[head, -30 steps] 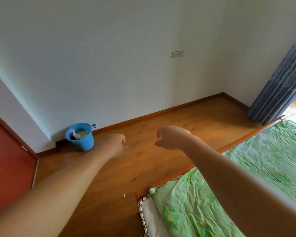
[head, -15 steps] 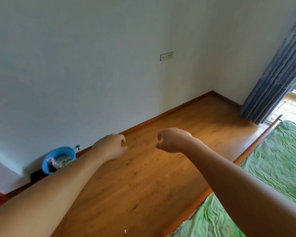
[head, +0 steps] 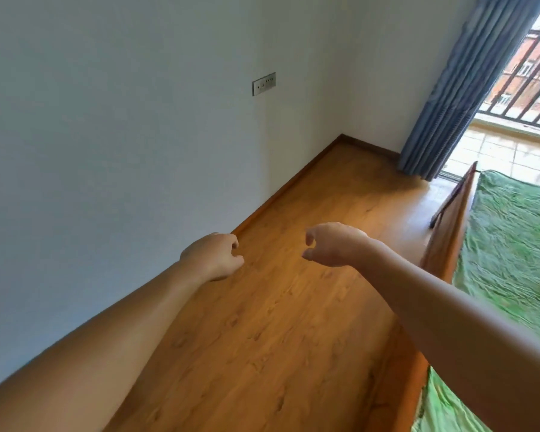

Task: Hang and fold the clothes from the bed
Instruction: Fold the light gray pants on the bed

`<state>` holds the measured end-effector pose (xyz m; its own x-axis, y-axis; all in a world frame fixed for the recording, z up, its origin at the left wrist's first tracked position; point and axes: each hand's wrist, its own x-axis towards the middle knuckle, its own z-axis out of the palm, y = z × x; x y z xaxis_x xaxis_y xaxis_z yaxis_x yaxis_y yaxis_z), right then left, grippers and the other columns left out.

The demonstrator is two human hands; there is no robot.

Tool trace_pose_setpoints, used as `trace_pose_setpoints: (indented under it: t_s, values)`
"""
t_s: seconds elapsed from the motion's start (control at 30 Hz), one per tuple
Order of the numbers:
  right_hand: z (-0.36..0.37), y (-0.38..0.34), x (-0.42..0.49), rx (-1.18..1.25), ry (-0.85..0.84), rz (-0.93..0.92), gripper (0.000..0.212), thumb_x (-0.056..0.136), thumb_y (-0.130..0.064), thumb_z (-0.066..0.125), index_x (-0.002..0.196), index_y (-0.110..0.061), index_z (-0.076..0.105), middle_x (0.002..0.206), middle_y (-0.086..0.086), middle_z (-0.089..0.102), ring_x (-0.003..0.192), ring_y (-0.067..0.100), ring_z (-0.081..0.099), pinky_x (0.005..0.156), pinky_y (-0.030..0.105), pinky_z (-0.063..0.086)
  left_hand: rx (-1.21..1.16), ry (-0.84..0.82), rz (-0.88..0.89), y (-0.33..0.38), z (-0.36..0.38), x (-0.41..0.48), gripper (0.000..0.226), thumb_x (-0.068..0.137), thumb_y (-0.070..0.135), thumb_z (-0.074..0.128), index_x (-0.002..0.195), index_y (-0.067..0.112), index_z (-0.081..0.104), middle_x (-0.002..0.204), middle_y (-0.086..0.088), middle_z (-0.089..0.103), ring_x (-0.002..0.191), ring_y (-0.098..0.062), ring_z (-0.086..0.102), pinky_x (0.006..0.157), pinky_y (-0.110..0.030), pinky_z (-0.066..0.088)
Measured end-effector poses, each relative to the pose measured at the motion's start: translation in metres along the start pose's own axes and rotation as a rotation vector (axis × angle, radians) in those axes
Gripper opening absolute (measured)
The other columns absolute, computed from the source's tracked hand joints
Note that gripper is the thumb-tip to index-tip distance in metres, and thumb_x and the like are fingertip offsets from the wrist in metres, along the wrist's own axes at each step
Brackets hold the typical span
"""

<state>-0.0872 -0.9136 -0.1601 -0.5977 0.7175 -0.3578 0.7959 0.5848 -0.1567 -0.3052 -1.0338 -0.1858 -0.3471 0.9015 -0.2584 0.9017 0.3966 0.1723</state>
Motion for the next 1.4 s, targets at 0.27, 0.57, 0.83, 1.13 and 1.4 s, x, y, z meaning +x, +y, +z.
trace_pose_setpoints:
  t_s: [0.27, 0.57, 0.83, 1.13, 1.4]
  values:
    - [-0.017, 0.076, 0.053, 0.114, -0.001, 0.268, 0.039, 0.096, -0.048, 0.057, 0.127, -0.025, 0.061, 0.121, -0.001, 0.065, 0.107, 0.023, 0.061, 0.090, 0.043, 0.057, 0.031, -0.080, 0.261, 0.055, -0.015, 0.144, 0.044, 0.096, 0.046, 0.055, 0.137, 0.028, 0.053, 0.139, 0.001, 0.057, 0.120, -0.021, 0.060, 0.094, -0.036, 0.055]
    - [-0.074, 0.249, 0.140, 0.177, 0.051, 0.458, 0.044, 0.097, -0.048, 0.057, 0.132, -0.021, 0.058, 0.122, 0.001, 0.064, 0.105, 0.022, 0.061, 0.090, 0.038, 0.055, 0.108, -0.083, 0.497, 0.216, -0.041, 0.331, 0.044, 0.097, 0.046, 0.054, 0.137, 0.028, 0.052, 0.138, 0.002, 0.056, 0.118, -0.019, 0.059, 0.089, -0.035, 0.057]
    - [-0.157, 0.376, 0.222, 0.185, 0.088, 0.558, 0.044, 0.097, -0.051, 0.055, 0.131, -0.023, 0.058, 0.123, 0.001, 0.064, 0.106, 0.022, 0.062, 0.088, 0.038, 0.056, 0.134, -0.118, 0.606, 0.349, -0.086, 0.485, 0.044, 0.096, 0.045, 0.056, 0.137, 0.028, 0.053, 0.140, 0.002, 0.055, 0.121, -0.019, 0.058, 0.093, -0.035, 0.055]
    - [-0.219, 0.528, 0.361, 0.204, 0.147, 0.683, 0.039, 0.094, -0.052, 0.059, 0.122, -0.025, 0.064, 0.117, 0.000, 0.066, 0.097, 0.019, 0.059, 0.074, 0.027, 0.044, 0.137, -0.125, 0.751, 0.478, -0.111, 0.691, 0.043, 0.098, 0.042, 0.057, 0.138, 0.028, 0.053, 0.137, 0.003, 0.057, 0.119, -0.017, 0.058, 0.086, -0.030, 0.052]
    - [-0.303, 0.651, 0.488, 0.308, 0.180, 0.862, 0.037, 0.091, -0.049, 0.058, 0.119, -0.025, 0.064, 0.105, 0.003, 0.064, 0.089, 0.023, 0.056, 0.074, 0.032, 0.050, 0.183, -0.155, 0.862, 0.589, -0.155, 0.885, 0.043, 0.098, 0.042, 0.057, 0.138, 0.029, 0.052, 0.138, 0.003, 0.056, 0.123, -0.017, 0.057, 0.085, -0.029, 0.050]
